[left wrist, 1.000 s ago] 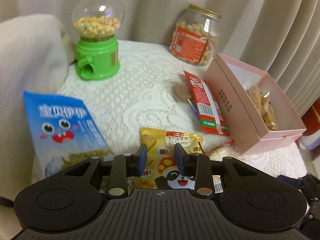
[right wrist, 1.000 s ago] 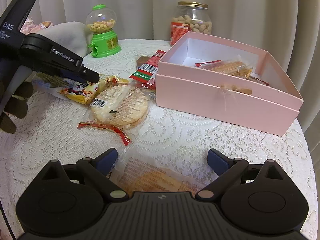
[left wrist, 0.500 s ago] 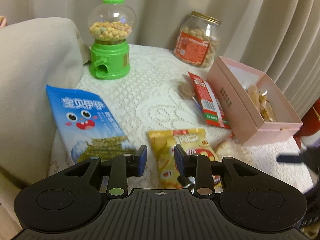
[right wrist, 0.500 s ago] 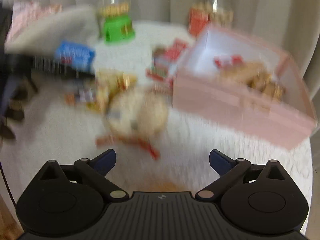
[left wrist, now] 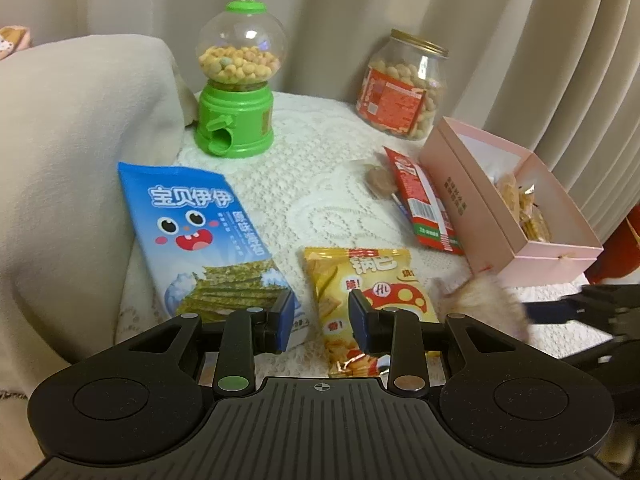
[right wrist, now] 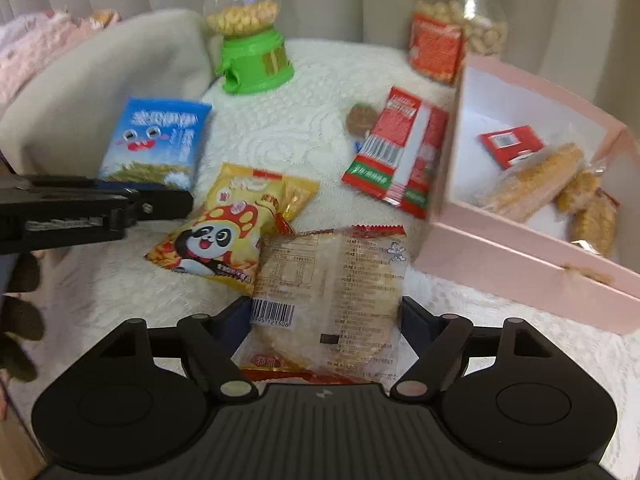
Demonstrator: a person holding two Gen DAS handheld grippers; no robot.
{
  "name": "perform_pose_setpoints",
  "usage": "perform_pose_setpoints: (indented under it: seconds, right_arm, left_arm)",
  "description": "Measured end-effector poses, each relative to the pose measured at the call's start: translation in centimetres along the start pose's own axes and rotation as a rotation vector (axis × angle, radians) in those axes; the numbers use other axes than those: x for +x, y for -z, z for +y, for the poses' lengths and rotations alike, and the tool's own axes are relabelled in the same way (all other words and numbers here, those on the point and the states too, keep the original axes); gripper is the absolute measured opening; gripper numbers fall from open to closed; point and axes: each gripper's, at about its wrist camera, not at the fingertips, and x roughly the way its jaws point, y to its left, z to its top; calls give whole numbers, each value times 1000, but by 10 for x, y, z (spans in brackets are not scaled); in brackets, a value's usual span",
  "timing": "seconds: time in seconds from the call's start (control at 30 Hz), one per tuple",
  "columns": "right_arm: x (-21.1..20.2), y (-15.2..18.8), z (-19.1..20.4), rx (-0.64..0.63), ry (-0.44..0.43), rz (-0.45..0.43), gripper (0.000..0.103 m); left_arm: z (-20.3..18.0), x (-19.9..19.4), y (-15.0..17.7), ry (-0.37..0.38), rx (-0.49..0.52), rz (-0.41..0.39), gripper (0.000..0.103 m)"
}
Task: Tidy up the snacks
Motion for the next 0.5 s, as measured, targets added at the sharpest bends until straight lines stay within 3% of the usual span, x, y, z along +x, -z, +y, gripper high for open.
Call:
perform_pose_setpoints:
  seconds: [0.13, 0.37, 0.5]
  right_arm:
    - [-34, 9, -11, 17, -37, -44, 78]
    - [-85, 32, -42, 74, 49, -140, 78]
    - [-105, 45, -68, 134, 80, -180, 78]
  left_arm:
    - [-3, 0, -1, 8, 8, -1, 35]
    - [-26, -7, 0, 32, 42, -8, 35]
    - [-57, -13, 4, 105, 105, 17, 35]
